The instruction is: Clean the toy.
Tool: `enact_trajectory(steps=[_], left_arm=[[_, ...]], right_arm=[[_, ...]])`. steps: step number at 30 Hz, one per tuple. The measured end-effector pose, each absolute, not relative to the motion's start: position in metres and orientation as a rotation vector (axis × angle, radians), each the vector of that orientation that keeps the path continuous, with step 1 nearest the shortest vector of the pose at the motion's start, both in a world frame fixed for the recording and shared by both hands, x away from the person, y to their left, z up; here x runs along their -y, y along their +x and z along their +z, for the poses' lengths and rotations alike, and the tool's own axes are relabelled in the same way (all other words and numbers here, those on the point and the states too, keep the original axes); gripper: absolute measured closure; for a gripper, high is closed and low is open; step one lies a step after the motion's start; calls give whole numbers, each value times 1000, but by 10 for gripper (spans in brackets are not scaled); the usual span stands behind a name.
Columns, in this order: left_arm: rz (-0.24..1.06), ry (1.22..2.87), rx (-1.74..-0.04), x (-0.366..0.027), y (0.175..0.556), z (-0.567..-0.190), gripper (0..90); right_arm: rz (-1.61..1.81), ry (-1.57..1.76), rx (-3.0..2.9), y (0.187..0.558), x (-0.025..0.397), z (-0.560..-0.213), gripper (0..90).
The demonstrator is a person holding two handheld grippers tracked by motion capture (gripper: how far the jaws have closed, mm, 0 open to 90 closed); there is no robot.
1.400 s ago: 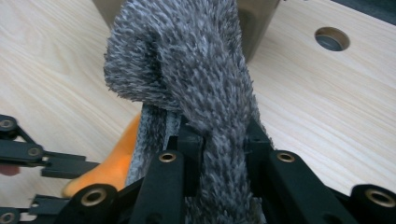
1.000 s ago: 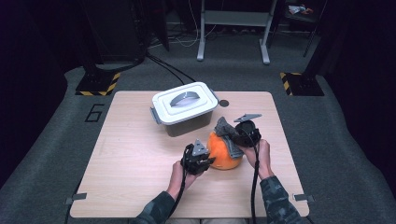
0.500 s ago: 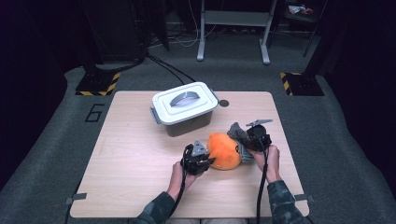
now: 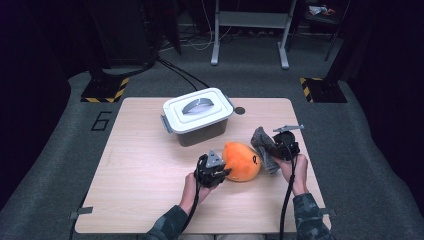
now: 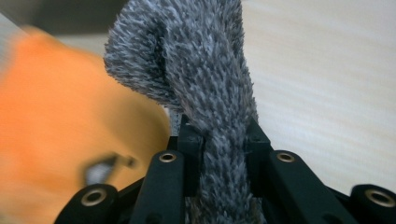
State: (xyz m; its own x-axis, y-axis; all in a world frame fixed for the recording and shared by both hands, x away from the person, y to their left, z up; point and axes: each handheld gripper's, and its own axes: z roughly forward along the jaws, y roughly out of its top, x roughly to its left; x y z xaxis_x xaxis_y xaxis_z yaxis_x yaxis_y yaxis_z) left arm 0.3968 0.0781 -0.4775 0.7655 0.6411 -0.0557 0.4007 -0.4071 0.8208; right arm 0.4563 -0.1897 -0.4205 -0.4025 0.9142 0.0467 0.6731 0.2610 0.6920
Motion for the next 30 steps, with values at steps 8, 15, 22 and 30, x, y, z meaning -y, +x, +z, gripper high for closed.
enact_trajectory(steps=[8, 15, 22, 30], left_arm=[[332, 2059, -772, -77, 397, -477, 758], [337, 2063, -769, -77, 396, -477, 758], [324, 2074, -762, -77, 397, -477, 758], [316, 2070, -768, -78, 397, -478, 758]], right_arm=[[1040, 1293, -2245, 452, 155, -386, 748], [1073, 1202, -2356, 456, 115, -392, 747], [966, 1212, -2348, 460, 112, -405, 748], [887, 1245, -2300, 463, 128, -413, 749]])
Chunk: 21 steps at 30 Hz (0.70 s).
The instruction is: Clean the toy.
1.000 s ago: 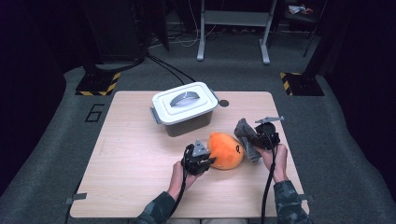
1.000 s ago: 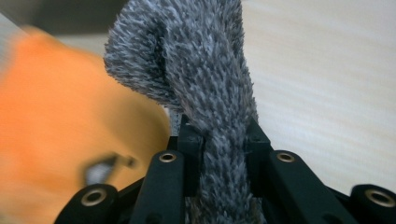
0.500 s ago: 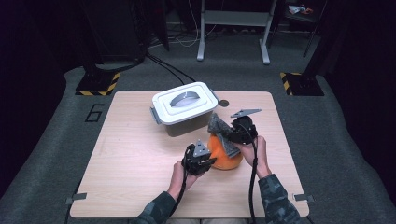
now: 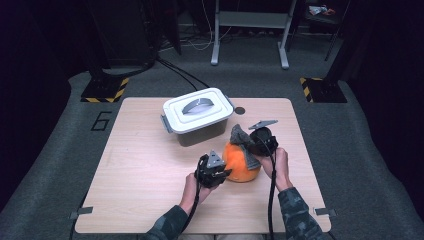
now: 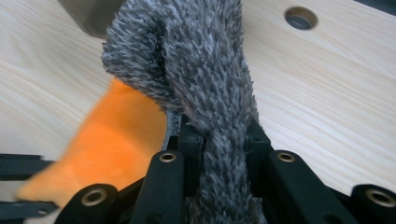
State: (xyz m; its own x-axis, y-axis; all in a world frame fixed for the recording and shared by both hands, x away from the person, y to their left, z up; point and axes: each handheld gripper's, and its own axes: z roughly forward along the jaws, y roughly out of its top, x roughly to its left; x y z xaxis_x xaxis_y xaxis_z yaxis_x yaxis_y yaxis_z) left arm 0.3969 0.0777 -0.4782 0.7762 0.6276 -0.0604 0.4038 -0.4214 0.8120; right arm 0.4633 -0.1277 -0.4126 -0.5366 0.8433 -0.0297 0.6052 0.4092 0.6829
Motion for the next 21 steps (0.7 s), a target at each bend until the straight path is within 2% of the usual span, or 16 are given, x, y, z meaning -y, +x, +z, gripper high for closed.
enact_trajectory(steps=[9, 21], left_arm=[[318, 2060, -775, -77, 397, -479, 758], [313, 2047, -787, -79, 397, -480, 758]], right_arm=[[839, 1345, -2267, 465, 151, -426, 749], [759, 1512, -2260, 469, 176, -464, 748]])
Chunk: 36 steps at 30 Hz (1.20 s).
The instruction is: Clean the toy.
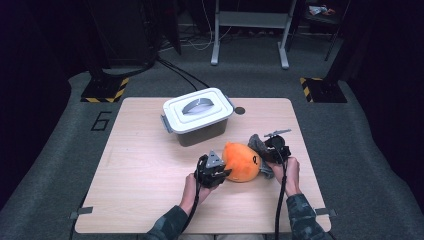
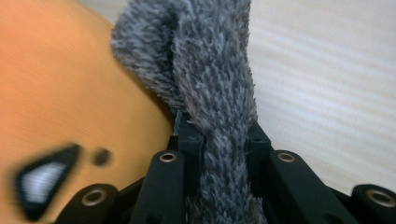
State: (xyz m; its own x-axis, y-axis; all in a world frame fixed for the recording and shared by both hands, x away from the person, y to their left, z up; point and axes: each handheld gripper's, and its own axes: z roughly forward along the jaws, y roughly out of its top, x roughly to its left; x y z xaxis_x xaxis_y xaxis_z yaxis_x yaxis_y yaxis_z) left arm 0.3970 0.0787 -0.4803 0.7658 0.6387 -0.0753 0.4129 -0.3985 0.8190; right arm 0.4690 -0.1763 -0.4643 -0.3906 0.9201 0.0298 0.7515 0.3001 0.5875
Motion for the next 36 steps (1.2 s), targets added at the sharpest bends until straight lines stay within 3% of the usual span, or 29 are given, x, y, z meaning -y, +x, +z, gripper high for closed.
enact_trajectory(steps=[6, 13, 15, 20, 28, 36], left_arm=[[318, 2039, -795, -79, 397, -480, 756], [319, 2034, -800, -77, 397, -478, 754], [320, 2033, -800, -77, 397, -478, 753], [321, 2037, -798, -76, 397, -476, 751], [326, 2033, -798, -76, 397, -475, 751], [309, 2026, -835, -76, 397, -477, 755]], right_arm=[[747, 1539, -2257, 469, 186, -473, 748], [850, 1453, -2176, 458, 187, -425, 748], [915, 1380, -2183, 451, 177, -402, 748], [1026, 1272, -2239, 442, 148, -384, 747], [1049, 1195, -2359, 444, 108, -399, 746], [997, 1175, -2355, 442, 102, -408, 749]])
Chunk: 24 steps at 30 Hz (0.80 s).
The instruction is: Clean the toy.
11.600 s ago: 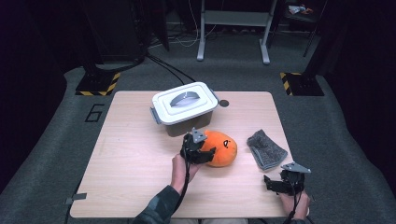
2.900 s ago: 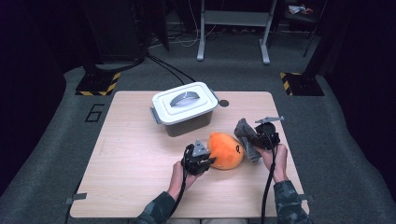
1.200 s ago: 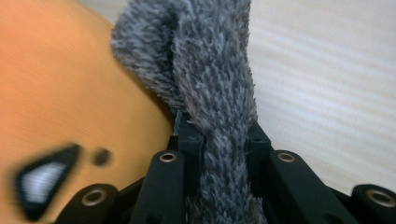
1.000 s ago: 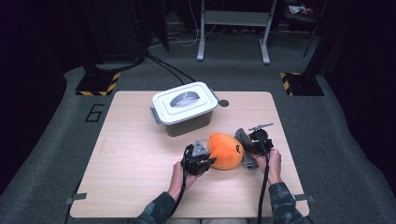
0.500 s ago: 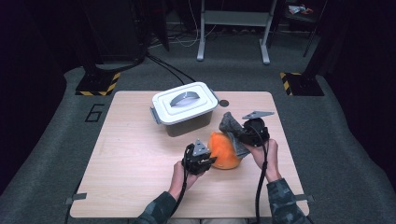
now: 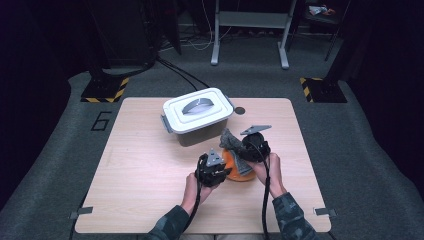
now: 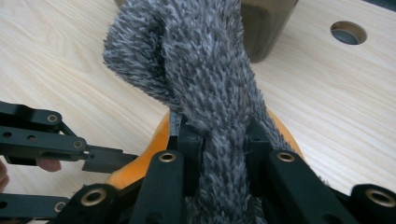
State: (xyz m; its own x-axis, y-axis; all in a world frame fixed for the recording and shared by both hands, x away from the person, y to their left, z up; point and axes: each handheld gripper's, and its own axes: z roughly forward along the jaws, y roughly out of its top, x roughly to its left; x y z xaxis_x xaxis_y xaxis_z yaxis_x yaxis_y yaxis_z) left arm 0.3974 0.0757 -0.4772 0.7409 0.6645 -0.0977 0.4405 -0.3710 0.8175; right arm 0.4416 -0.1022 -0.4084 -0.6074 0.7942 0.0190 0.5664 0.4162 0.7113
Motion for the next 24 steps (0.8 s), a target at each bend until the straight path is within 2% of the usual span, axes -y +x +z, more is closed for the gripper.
enact_trajectory(steps=[11, 24], left_arm=[[308, 2020, -851, -76, 398, -478, 757], [296, 2006, -858, -77, 398, -480, 756]], right_arm=[[954, 1205, -2297, 436, 115, -408, 749], [893, 1344, -2217, 435, 156, -427, 748]])
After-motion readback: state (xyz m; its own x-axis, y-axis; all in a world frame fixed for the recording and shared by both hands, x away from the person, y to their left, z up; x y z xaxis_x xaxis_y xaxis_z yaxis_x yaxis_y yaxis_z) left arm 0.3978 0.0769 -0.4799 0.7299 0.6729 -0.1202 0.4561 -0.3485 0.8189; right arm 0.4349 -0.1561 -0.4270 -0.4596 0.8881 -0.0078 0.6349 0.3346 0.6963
